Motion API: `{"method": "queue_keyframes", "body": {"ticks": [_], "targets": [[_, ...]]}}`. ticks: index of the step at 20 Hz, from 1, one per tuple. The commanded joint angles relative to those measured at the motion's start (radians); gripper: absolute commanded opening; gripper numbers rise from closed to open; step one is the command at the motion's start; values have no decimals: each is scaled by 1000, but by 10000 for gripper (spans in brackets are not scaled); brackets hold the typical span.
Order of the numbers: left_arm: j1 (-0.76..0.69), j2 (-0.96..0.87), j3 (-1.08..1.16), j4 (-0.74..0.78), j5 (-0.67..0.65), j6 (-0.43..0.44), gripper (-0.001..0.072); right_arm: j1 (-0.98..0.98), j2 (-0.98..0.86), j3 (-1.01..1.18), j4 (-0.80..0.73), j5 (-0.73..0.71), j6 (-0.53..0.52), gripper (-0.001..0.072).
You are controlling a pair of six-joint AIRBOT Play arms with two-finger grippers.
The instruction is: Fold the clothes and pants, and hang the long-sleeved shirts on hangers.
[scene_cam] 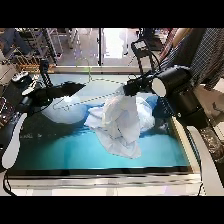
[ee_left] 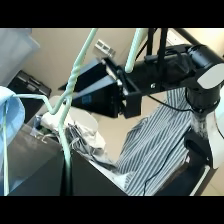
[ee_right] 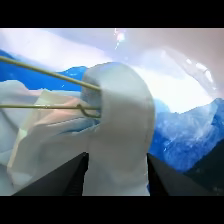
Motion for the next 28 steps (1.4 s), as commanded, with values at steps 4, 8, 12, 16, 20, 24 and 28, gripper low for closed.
{"method": "queue_keyframes", "body": {"ticks": [4, 8, 12, 16, 20, 24, 28], "targets": [[-10, 0, 0, -16, -1, 2, 11, -2, -87, -11, -73, -40, 79, 447], [-12, 0, 0, -16, 0, 2, 11, -28, -120, -11, -87, -163, 146, 443], [-12, 0, 0, -16, -1, 5, 11, -51, -120, -11, -84, -169, 175, 115], [-13, 0, 0, -16, -1, 5, 11, -47, -119, -11, -66, -159, 159, 16], [-13, 0, 0, 68, -2, -37, 11, -22, -96, -11, -72, -161, 8, 14], [-13, 0, 0, 145, -25, -45, 11, 23, -53, -9, -28, -140, -310, 14], [-13, 0, 0, 149, -106, -45, 12, 64, -21, 10, 94, -141, -663, 13]]}}
